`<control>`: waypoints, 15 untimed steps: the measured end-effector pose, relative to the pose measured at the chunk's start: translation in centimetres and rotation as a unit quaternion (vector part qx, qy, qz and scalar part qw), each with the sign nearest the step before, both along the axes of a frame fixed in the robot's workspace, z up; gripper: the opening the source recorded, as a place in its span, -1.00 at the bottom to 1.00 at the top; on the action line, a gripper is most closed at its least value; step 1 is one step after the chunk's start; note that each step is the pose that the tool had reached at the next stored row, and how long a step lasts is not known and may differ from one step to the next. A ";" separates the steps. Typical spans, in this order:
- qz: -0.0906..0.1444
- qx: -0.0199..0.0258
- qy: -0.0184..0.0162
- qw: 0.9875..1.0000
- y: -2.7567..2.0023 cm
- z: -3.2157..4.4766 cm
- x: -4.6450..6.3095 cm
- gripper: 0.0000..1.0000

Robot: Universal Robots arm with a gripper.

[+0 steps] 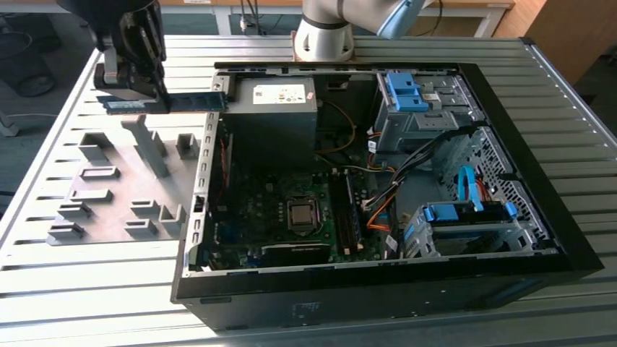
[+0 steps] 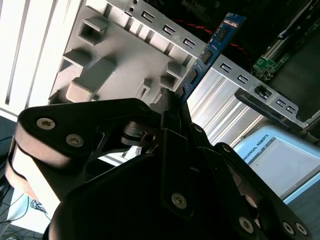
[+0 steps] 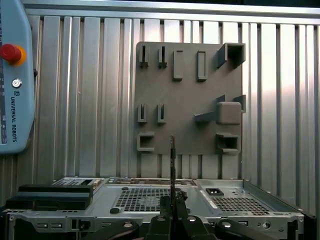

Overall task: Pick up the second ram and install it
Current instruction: 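Pick up the second ram and move it above second insertion slot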

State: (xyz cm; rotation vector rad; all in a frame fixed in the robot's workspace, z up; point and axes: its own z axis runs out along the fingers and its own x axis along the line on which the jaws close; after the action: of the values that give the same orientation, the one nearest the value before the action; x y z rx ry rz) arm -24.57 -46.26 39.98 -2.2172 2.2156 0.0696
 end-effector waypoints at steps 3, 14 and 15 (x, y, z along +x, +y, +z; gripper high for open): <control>0.000 0.000 0.000 1.000 0.00 0.00 0.3 -0.72; 0.000 0.000 0.000 1.000 0.00 0.00 1.2 -0.72; 0.000 0.000 0.000 1.000 0.00 0.00 1.2 -0.72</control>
State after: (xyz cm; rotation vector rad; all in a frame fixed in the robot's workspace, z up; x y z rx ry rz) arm -23.35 -46.26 39.98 -2.2172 2.2156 0.0696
